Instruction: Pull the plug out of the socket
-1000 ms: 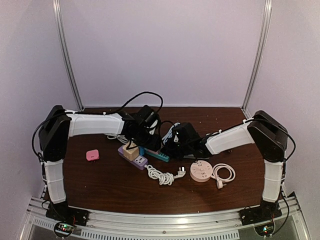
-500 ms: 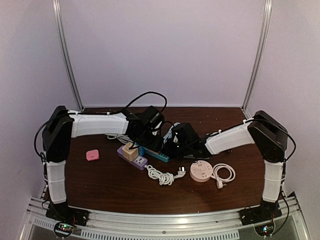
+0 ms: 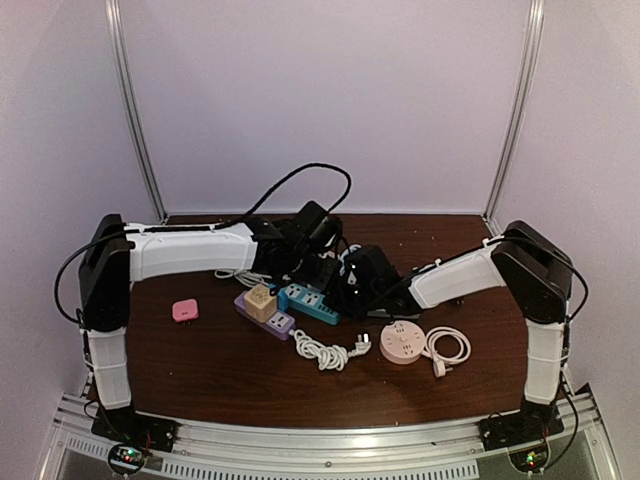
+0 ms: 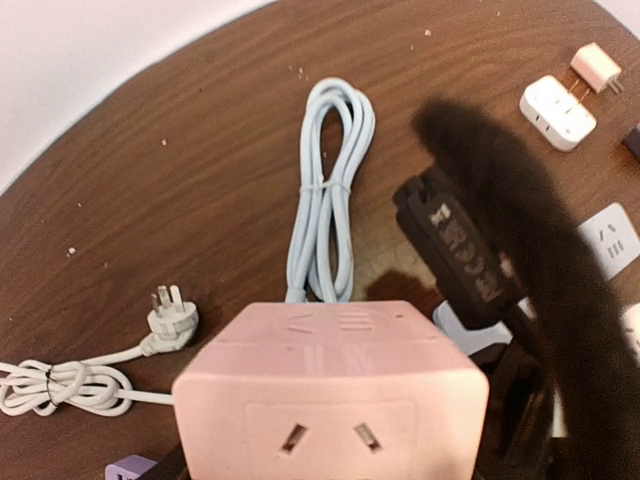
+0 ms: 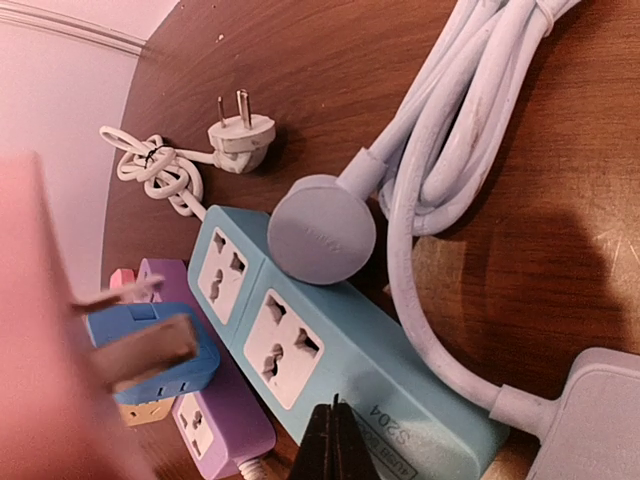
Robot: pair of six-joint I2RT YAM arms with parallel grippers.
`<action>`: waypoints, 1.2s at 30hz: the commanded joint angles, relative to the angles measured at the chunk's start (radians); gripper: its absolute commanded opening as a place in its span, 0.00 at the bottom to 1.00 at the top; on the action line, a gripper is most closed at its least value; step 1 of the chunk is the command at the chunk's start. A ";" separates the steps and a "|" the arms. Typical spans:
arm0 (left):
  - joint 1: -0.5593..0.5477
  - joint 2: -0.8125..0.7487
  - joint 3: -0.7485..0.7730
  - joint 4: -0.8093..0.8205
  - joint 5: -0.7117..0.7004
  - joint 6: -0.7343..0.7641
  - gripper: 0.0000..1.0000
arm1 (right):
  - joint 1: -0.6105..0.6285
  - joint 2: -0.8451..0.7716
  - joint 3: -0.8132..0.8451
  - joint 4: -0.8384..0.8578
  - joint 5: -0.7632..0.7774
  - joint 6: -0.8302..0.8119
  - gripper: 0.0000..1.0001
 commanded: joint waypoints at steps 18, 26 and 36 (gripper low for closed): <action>0.276 -0.342 -0.209 0.047 0.184 -0.210 0.12 | 0.002 -0.085 0.063 -0.267 0.067 -0.204 0.00; 0.619 -0.499 -0.448 0.146 0.424 -0.312 0.15 | 0.004 -0.184 0.091 -0.307 0.072 -0.298 0.08; 0.972 -0.467 -0.639 0.371 0.663 -0.389 0.18 | 0.006 -0.255 0.074 -0.338 0.078 -0.355 0.15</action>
